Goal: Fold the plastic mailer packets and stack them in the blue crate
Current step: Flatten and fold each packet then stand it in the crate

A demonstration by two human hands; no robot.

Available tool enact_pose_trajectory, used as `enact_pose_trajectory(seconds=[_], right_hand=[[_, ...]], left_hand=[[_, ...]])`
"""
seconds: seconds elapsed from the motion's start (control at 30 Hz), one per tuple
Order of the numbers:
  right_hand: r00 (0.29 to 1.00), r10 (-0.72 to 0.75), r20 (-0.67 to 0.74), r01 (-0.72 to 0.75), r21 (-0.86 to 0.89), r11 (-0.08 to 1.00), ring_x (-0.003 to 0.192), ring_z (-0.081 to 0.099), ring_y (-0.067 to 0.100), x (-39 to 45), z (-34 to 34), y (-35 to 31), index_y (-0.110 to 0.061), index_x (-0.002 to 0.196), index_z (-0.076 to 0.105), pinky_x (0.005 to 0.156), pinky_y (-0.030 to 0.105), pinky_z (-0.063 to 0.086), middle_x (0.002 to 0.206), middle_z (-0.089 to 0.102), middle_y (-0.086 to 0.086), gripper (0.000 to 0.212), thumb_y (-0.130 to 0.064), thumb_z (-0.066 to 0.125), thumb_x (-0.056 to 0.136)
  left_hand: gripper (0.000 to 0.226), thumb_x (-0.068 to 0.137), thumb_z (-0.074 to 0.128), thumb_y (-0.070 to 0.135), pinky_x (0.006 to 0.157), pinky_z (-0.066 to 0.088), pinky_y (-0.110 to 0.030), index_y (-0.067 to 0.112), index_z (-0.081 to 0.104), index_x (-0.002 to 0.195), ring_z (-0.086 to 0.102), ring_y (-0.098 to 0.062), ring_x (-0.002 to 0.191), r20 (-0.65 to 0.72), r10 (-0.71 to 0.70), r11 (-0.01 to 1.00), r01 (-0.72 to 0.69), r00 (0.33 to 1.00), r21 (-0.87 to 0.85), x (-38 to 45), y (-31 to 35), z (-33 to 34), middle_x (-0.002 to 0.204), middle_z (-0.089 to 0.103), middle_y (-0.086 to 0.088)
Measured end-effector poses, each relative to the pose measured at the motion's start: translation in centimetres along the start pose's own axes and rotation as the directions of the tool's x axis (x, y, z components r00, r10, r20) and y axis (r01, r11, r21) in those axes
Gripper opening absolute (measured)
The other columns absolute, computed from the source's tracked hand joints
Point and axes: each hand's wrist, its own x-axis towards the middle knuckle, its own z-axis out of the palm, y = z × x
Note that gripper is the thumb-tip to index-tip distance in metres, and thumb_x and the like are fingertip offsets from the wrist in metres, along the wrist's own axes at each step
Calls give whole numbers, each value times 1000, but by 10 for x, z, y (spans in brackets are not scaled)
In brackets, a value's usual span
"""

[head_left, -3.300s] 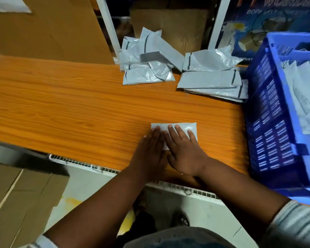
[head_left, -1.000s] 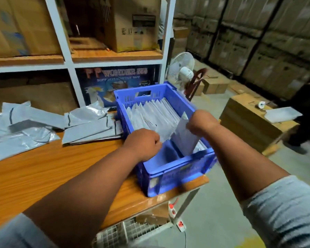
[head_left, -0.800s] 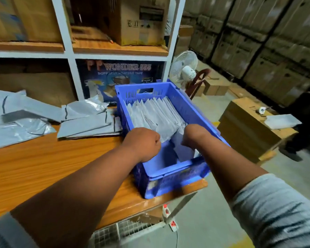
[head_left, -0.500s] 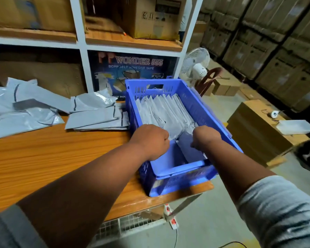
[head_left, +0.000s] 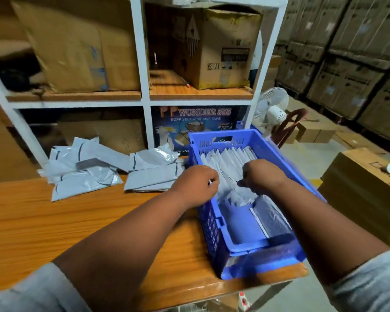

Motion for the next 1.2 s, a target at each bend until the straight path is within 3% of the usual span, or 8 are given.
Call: enact_pose_trajectory(seconds=[0.2,0.47,0.67,0.8,0.93,1.03,1.1,1.2], right_hand=[[931,-316,-181,320,-11,947,89,65,27,30,-37,-104,-28,86,61,69,38,53,87,66,-4,23,-45,69,97],[851,-521,-62,524,35,851,94,69,19,74,6,-273,-35,109,75,80,36,60,99,73,-8,17,-43,62,103],[910,-408,-72,414,113,903,100,66,21,122,55,-385,-34,118,69,81,37,57,112,70,-2,32,-56,69,95],[927,-357,-119,371,135,919,107,68,28,156,68,-448,-29,130,64,87,41,60,124,68,2,45,-55,71,94],[934,-317,-166,335,98,937,100,64,28,187,85,-492,-27,118,63,84,40,59,113,63,3,43,-56,75,89],[938,-264,-226,281,48,958,91,65,29,203,91,-506,-22,114,67,75,37,57,110,66,6,17,-32,67,99],[947,-188,-261,227,129,965,80,61,28,205,83,-505,-23,100,67,68,35,51,100,67,4,8,-22,60,101],[935,-36,-352,175,372,911,71,52,27,192,58,-488,-22,85,61,65,34,41,78,58,-2,18,-28,59,101]], left_hand=[[14,95,63,31,75,57,-42,29,69,83,61,-13,82,-114,-249,968,251,962,7,-32,-78,-65,83,67,10],[31,91,76,43,69,55,-38,18,66,75,61,-16,76,-202,-586,803,595,785,-19,-114,-220,-128,75,66,4],[37,90,77,49,65,45,-32,22,64,70,62,-15,77,-206,-666,740,669,716,-68,-150,-327,-179,74,65,7],[32,92,72,46,68,52,-35,23,64,70,62,-17,75,-174,-647,756,654,742,-23,-143,-387,-200,72,65,6],[30,92,72,45,73,58,-42,23,66,71,62,-15,74,-169,-591,803,595,789,-28,-126,-423,-200,73,66,6],[30,96,71,43,74,59,-45,24,64,73,62,-15,72,-158,-536,842,537,829,-38,-118,-437,-194,72,66,5],[32,98,69,40,73,58,-45,23,63,72,61,-14,70,-181,-499,865,498,847,-55,-119,-441,-193,71,64,5],[32,100,68,37,70,57,-40,21,64,73,61,-12,69,-254,-516,856,481,818,-191,-126,-438,-191,71,65,5]])
